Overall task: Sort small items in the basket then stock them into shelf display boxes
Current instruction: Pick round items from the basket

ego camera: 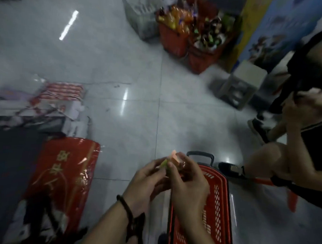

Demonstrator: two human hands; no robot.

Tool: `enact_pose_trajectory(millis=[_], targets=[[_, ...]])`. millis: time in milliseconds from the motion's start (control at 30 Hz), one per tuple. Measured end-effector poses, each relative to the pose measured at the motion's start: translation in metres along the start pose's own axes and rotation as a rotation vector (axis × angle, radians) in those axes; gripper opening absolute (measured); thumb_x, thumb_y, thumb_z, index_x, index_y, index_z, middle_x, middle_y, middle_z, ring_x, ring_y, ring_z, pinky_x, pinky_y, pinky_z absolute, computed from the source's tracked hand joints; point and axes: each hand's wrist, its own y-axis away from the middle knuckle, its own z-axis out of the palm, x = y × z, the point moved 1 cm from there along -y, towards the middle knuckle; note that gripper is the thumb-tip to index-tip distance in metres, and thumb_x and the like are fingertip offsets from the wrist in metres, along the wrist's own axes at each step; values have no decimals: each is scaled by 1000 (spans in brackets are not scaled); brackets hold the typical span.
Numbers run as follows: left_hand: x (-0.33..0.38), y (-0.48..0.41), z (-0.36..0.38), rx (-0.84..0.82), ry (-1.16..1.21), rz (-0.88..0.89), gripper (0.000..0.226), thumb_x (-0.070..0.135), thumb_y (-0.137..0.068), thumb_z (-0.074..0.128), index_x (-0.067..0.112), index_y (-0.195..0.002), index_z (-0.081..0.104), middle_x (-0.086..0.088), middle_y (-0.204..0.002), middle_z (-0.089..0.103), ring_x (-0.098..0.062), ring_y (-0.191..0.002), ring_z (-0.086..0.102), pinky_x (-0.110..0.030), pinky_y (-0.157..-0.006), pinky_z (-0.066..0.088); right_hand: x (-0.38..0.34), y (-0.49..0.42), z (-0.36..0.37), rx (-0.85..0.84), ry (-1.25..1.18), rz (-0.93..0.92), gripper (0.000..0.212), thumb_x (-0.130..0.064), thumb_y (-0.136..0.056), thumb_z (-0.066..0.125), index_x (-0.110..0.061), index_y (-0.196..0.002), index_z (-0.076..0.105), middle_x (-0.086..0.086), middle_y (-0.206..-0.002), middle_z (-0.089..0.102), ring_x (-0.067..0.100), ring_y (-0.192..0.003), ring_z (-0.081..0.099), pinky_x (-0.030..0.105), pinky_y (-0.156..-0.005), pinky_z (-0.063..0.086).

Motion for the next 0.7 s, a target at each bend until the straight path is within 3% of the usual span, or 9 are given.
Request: enact_pose_trajectory(millis=[100, 233, 367, 467, 567, 633, 700], targets=[[52, 71, -3, 79, 40, 124, 36, 20, -103, 59, 13, -138, 65, -16, -133, 70, -36, -124, 68, -51, -106, 52, -73, 37, 6, -91, -61, -58, 29, -35, -89, 86, -42, -115, 76, -17, -107, 78, 6, -103, 74, 50, -87, 63], [92, 170, -18, 196, 50, 276, 33, 30, -106, 60, 13, -133, 67, -17, -130, 71, -49, -119, 65, -57, -104, 54, -157, 93, 13, -324, -62, -184, 21, -36, -87, 87, -35, -105, 78, -15, -107, 77, 7, -105, 71, 48, -89, 58], [111, 264, -50, 318, 94, 394, 37, 31, -102, 67, 12, -133, 62, -21, -126, 71, -44, -108, 70, -46, -94, 59, -218, 145, 30, -589, 6, -323, 22, -24, -78, 94, -29, -91, 77, -10, -95, 77, 13, -88, 71, 39, -75, 52], [116, 330, -76, 349, 129, 501, 34, 21, -101, 70, 10, -132, 58, -23, -125, 70, -37, -98, 69, -41, -85, 59, -254, 195, 54, -800, 99, -488, 33, -28, -81, 93, -38, -107, 76, -10, -91, 77, 12, -86, 71, 24, -72, 49], [112, 404, -114, 480, 130, 610, 25, 16, -100, 70, 12, -123, 63, -21, -121, 70, -29, -93, 68, -36, -78, 57, -280, 256, 84, -964, 153, -699, 47, -31, -87, 88, -49, -127, 71, -18, -89, 74, 0, -80, 67, 10, -67, 46], [108, 446, -135, 573, 99, 655, 22, 20, -99, 71, 16, -120, 66, -15, -120, 72, -26, -94, 70, -36, -77, 57, -291, 291, 103, -1057, 166, -772, 48, -27, -89, 85, -49, -129, 71, -26, -99, 73, -6, -87, 65, 7, -72, 46], [102, 495, -160, 651, 65, 679, 25, 32, -99, 72, 23, -121, 68, -11, -120, 73, -28, -103, 72, -45, -84, 60, -303, 334, 128, -1158, 178, -869, 52, -23, -92, 81, -51, -134, 67, -31, -113, 71, -4, -101, 66, 9, -79, 49]])
